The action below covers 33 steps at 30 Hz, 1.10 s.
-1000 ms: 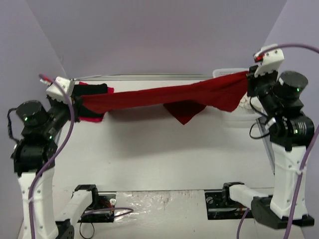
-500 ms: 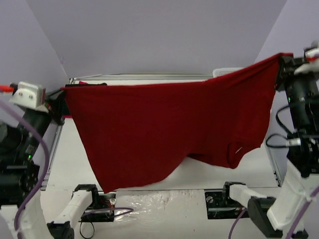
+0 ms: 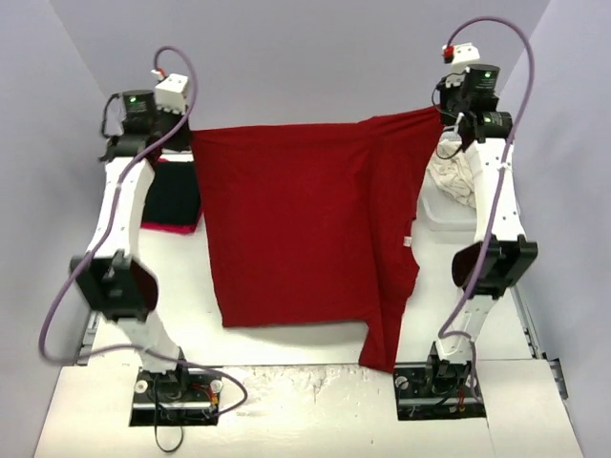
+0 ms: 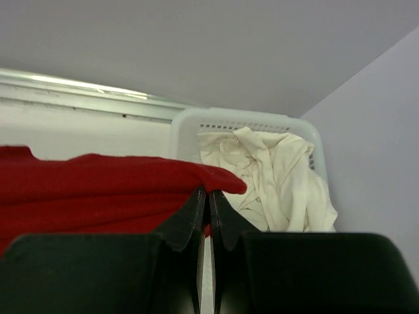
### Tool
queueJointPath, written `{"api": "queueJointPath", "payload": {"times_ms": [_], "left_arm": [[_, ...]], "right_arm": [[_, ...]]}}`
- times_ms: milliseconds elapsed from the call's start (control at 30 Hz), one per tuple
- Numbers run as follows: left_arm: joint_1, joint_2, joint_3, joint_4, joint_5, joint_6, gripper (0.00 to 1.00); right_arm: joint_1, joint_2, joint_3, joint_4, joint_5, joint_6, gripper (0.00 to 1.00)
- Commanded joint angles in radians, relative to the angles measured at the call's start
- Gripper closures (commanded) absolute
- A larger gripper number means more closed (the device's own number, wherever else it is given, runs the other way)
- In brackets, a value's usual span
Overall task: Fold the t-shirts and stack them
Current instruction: Flatten out the tshirt
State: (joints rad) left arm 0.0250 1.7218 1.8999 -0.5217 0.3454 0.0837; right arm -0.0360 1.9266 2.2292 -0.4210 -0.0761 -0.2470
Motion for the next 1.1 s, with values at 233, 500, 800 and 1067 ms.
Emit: {"api": "queueJointPath", "payload": {"times_ms": [233,500,800,1067], "left_arm": [[-0.079,0.588,0.635,-0.159,-0.074,0.26,0.03],[-0.111,0.313,0.268,-0.046,-0.097,0.292,0.06],[-0.105,-0.094,-0.253,0.032,-0.02,0.205,0.06],[-0.122,-0.096,-0.462,-0.133,0.161,0.342,0.03]], "right_arm": [[0.099,0.155,0.104,0.096,0.239,-0.152,0.1],[0.223,-0.127,-0.195,0.088,0.21,-0.21,0.04],[0.225,-0.353,-0.587,0.054,0.09,-0.155,0.5],[0.222,-0.295,-0.733,-0.176,-0.071,-0.167,1.0]]}}
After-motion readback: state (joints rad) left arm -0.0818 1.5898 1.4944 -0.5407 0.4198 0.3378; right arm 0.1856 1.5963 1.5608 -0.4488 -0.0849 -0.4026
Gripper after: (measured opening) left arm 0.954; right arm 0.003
